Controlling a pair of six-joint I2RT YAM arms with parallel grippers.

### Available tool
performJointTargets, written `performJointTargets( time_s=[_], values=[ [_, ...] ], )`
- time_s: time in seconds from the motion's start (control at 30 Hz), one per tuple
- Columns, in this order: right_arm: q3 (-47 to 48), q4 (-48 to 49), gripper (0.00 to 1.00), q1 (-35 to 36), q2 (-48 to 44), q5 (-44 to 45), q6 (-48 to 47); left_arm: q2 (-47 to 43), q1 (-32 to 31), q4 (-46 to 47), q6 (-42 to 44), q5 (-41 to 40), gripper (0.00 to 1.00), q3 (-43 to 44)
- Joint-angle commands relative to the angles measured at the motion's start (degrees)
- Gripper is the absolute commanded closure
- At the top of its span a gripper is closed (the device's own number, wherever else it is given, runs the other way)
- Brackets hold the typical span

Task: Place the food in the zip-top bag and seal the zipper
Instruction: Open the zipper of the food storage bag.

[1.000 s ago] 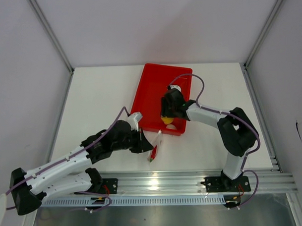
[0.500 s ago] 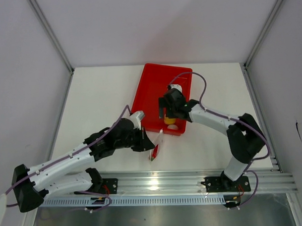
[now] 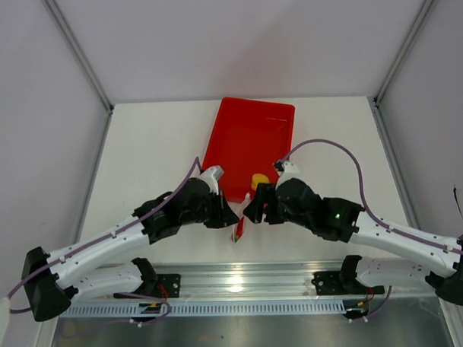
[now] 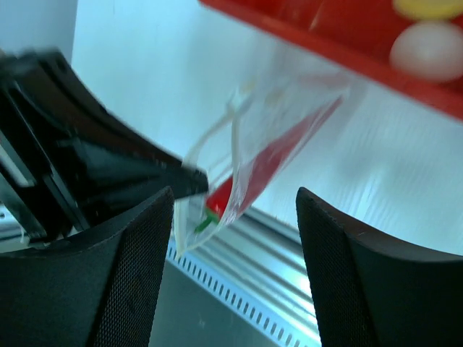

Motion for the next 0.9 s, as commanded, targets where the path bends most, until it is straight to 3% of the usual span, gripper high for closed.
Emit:
performJointTargets(
  time_s=[0.0, 0.1, 0.57, 0.77, 0.87],
  values=[
    [-1.11, -3.29, 0.3, 6.65, -0.32, 3.37, 8.12, 0.38, -0.32, 1.71, -2.18, -1.96, 0.99, 2.4],
    [-0.32, -5.58, 0.32, 10.44, 0.3, 9.25, 10.05, 0.12, -0.32, 1.97, -2.62, -2.31, 0.99, 2.23],
    [-0.23, -1.19, 0.47, 9.93, 7.59, 10.32, 9.53, -1.81, -0.32, 2.06, -2.62, -0.99, 0.99, 1.7],
    [0.12, -2.94, 0.89, 9.58, 7.42, 12.16, 9.44, -1.99, -0.32, 1.18, -0.34, -0.46, 0.99, 1.44],
    [0.38, -6.35, 1.0, 9.58, 7.07, 13.39, 9.53, -1.9, -0.32, -1.01, 1.42, -1.87, 0.99, 1.7]
  ],
)
